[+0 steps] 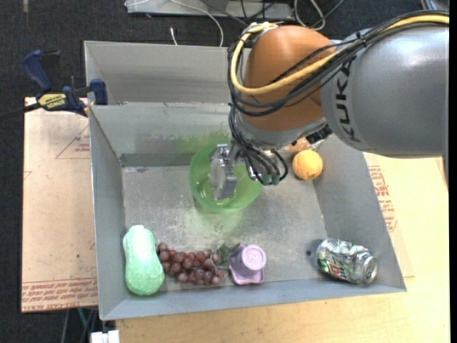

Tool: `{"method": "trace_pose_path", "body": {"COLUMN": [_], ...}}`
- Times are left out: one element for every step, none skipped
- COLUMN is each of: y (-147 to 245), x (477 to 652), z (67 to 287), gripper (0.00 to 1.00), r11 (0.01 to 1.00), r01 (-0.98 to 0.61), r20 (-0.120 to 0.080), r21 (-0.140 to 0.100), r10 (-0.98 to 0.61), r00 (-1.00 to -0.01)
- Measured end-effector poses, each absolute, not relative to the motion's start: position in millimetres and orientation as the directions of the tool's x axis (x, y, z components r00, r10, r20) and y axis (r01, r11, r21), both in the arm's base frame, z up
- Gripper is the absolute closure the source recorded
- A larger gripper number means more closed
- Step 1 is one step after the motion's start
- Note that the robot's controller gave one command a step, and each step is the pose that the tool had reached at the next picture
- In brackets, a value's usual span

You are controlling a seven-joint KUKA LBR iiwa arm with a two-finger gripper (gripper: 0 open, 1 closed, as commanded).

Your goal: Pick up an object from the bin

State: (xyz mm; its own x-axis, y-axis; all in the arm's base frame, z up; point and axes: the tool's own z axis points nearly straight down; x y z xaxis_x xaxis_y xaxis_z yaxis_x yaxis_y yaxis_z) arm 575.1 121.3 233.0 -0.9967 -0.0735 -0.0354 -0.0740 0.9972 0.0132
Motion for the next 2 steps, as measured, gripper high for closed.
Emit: {"method": "trace_pose_path", "body": {"y": [153, 141], "x": [566.4, 653.3], "z": [209, 182], "gripper": [1.0, 1.0], "r11": [1.0, 0.993], "r01": [-0.014, -0.118], "r20": [-0.044, -0.042], "r21": [0.02, 0.009], "r10": [-0.013, -0.118], "r00": [-0.999, -0.992]}}
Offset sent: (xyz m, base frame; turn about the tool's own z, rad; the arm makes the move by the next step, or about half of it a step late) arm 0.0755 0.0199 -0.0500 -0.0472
